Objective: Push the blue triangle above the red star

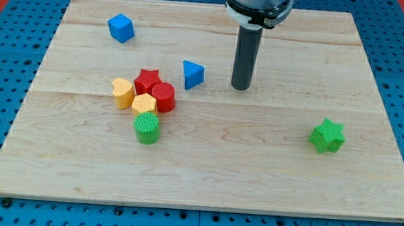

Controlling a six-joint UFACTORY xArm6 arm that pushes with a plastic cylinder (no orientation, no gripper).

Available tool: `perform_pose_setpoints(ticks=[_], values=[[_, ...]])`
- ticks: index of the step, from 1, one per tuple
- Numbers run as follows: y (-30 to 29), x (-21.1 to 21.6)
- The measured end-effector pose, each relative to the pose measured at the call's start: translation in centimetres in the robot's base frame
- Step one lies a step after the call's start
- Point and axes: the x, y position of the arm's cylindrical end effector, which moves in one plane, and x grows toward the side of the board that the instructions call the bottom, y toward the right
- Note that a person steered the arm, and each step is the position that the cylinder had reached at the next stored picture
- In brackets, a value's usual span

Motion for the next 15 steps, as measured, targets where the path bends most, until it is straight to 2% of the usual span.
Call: perform_pose_setpoints(ticks=[1, 2, 3, 5, 6, 8, 10, 11, 12, 13, 14, 15], values=[[0.0, 0.1], [0.0, 3.4], [-2.5, 3.6], [-7.0, 2.3], [-4.1, -1.0], [-9.9, -2.7], [-7.6, -4.8], [-10.1, -6.6], [-10.2, -6.6], [-5.5, -4.0], [-9.5, 0.7], [-11.2, -0.8]])
